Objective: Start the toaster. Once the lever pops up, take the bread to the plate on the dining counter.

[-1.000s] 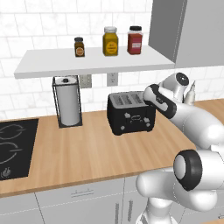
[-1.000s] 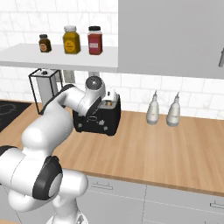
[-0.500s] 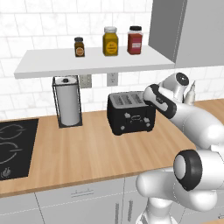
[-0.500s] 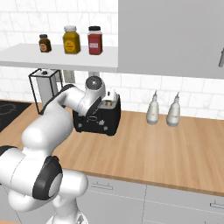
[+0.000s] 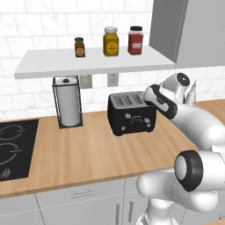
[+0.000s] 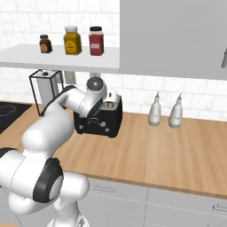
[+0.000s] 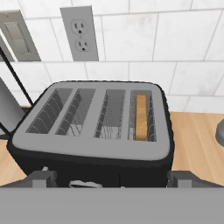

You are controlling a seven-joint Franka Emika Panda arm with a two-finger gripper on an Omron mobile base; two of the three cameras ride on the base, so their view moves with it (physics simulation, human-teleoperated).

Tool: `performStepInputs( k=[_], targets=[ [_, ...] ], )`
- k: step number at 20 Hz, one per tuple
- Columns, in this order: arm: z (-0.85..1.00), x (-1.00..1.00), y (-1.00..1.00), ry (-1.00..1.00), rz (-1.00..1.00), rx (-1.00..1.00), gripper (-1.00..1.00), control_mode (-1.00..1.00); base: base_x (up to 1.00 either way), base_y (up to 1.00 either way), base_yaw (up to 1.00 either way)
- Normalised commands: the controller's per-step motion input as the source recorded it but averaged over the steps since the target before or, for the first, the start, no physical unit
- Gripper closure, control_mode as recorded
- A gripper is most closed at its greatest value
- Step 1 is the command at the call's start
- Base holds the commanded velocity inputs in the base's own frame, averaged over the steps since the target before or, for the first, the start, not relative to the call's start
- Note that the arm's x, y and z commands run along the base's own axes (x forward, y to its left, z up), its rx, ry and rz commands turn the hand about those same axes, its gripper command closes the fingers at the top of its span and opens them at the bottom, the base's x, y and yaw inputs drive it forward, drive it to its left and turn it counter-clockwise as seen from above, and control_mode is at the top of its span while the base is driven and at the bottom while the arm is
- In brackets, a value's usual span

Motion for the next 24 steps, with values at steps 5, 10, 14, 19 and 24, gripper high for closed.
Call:
performStepInputs(
  k=[5, 10, 14, 19, 24],
  targets=[
    [0.00, 0.00, 0.00, 0.00, 0.00, 0.00, -1.00, -1.00, 0.00, 0.00, 0.00],
    [0.00, 0.00, 0.00, 0.00, 0.00, 0.00, -1.00, -1.00, 0.00, 0.00, 0.00],
    [0.00, 0.00, 0.00, 0.00, 0.00, 0.00, -1.00, -1.00, 0.00, 0.00, 0.00],
    [0.00, 0.00, 0.00, 0.00, 0.00, 0.00, -1.00, -1.00, 0.00, 0.00, 0.00],
    [0.00, 0.00, 0.00, 0.00, 0.00, 0.00, -1.00, -1.00, 0.00, 0.00, 0.00]
  ],
)
